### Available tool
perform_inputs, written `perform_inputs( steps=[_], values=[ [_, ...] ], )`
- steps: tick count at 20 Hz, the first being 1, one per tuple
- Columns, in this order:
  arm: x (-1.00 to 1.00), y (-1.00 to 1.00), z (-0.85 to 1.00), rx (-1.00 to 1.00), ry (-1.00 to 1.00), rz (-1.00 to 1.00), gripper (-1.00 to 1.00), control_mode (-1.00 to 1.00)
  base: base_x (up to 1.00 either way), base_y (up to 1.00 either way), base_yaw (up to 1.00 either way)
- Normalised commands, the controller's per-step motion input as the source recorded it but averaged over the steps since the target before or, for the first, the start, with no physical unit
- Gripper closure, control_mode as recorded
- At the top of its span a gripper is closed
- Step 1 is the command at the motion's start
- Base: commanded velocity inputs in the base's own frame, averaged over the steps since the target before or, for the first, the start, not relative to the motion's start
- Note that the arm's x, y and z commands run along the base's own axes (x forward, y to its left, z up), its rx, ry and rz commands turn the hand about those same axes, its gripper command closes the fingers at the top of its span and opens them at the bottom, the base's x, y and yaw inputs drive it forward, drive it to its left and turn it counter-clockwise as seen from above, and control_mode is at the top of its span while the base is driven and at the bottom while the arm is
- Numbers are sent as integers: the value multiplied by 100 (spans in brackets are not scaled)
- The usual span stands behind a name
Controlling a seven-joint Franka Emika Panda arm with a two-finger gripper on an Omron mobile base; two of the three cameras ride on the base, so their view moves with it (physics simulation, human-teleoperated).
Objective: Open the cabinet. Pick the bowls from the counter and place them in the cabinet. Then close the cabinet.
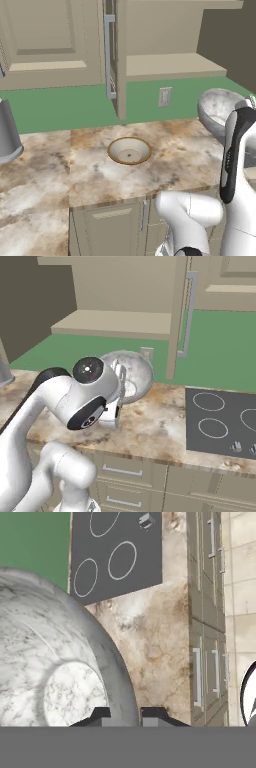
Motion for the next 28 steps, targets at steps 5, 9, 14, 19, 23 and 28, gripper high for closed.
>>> perform_inputs(
  steps=[5,9,14,19,23,28],
  values=[
    [-36,32,44,-7,-16,0,100,-100,0,0,0],
    [-33,37,61,-9,-28,0,100,-100,0,0,0],
    [-16,32,61,-4,-19,3,100,-100,0,0,0],
    [-9,14,66,0,-2,8,100,-100,0,0,0],
    [-13,1,74,0,15,3,100,-100,0,0,0],
    [-3,26,38,-11,20,4,100,-100,0,0,0]
  ],
)
